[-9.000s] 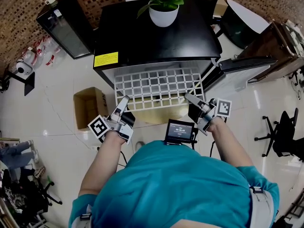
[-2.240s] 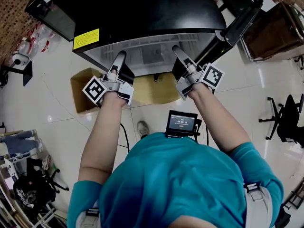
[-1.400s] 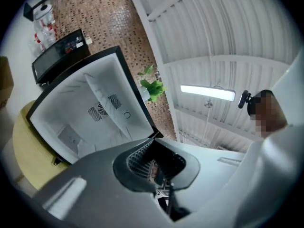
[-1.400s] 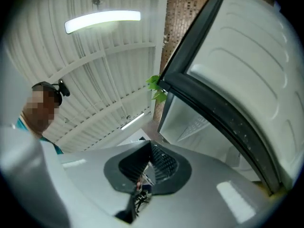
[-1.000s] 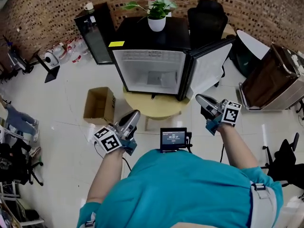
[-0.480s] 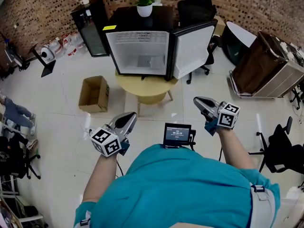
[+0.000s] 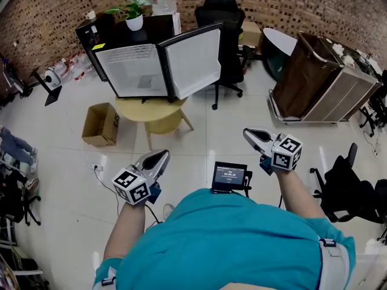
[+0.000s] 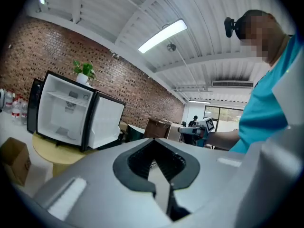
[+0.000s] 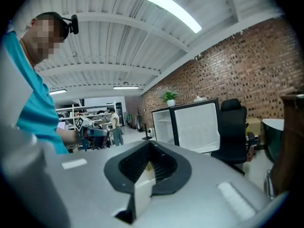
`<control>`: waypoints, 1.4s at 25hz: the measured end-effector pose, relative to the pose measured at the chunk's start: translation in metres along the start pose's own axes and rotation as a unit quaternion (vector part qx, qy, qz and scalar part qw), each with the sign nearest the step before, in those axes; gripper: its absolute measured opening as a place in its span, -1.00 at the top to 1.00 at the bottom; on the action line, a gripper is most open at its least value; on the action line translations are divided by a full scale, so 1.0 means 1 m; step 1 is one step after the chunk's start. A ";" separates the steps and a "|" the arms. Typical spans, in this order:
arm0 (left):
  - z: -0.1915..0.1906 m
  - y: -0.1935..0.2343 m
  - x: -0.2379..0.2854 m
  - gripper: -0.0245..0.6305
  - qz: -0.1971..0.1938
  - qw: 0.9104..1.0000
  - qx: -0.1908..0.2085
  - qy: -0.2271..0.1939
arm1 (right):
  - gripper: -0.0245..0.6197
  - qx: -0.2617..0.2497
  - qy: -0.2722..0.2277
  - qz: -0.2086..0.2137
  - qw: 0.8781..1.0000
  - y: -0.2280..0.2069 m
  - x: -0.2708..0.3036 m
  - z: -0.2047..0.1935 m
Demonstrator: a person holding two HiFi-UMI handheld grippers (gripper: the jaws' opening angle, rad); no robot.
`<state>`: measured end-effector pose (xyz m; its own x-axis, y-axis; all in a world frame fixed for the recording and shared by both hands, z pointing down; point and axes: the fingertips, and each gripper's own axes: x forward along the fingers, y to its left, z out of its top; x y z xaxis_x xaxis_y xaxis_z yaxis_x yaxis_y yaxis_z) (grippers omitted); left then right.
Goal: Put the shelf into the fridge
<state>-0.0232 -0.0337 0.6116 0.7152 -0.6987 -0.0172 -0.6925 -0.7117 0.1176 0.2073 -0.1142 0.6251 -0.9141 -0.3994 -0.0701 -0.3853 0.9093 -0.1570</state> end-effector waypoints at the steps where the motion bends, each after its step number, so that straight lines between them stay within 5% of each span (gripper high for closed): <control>1: -0.006 -0.016 0.015 0.92 0.003 1.000 -0.007 -0.002 | 0.92 -0.003 0.004 -0.001 1.000 -0.008 -0.020 0.000; 8: -0.028 -0.111 0.065 0.92 0.014 0.999 0.032 0.023 | 0.92 -0.019 0.017 0.015 1.000 -0.017 -0.099 -0.004; 16: -0.028 -0.202 0.035 0.92 0.002 0.998 0.070 0.000 | 0.92 -0.030 0.014 0.027 0.999 0.056 -0.161 -0.021; 26: -0.059 -0.284 -0.039 0.92 -0.013 0.999 0.036 -0.002 | 0.92 -0.020 0.027 0.019 0.999 0.169 -0.220 -0.047; 35: -0.096 -0.390 -0.033 0.92 -0.053 0.998 0.044 0.002 | 0.92 0.003 -0.025 -0.006 1.000 0.203 -0.327 -0.049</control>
<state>0.2324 0.2743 0.6621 0.7845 -0.6197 -0.0208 -0.6192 -0.7848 0.0277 0.4218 0.2063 0.6643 -0.9021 -0.4153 -0.1170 -0.3948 0.9039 -0.1647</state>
